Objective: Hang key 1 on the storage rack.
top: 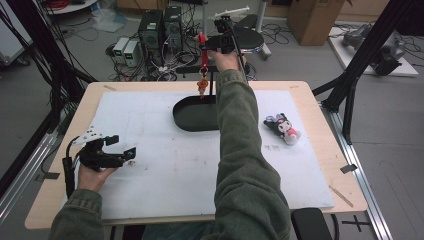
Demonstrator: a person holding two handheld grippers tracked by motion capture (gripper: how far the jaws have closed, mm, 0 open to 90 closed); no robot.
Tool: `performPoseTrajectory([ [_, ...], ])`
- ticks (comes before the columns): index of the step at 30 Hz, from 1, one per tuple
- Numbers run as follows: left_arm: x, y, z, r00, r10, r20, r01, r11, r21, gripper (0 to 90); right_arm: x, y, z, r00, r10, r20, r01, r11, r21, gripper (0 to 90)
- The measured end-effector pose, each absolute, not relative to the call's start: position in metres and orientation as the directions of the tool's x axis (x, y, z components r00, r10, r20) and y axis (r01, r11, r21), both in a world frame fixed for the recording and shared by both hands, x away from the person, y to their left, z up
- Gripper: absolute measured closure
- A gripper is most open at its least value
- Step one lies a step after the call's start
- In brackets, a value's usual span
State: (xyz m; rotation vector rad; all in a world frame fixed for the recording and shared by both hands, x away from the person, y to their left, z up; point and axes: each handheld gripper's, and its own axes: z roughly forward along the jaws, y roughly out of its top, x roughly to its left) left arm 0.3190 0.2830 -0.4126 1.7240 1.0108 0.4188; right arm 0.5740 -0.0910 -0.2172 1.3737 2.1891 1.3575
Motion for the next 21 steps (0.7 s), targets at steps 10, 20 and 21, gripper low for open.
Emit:
performPoseTrajectory([
  [10, 0.319, 0.283, -0.412, 0.578, 0.793, -0.192, 0.426, -0.092, 0.9, 6.0, 0.565, -0.087, -0.239, -0.527, 0.826, 0.2, 0.589, 0.185, 0.786, 0.8],
  [20, 0.32, 0.283, -0.413, 0.581, 0.794, -0.18, 0.429, -0.11, 0.897, 6.0, 0.544, -0.108, -0.239, -0.583, 0.794, 0.17, 0.558, 0.239, 0.795, 0.7],
  [21, 0.32, 0.282, -0.413, 0.58, 0.794, -0.181, 0.43, -0.11, 0.896, 6.0, 0.542, -0.11, -0.238, -0.587, 0.791, 0.172, 0.559, 0.242, 0.793, 0.7],
])
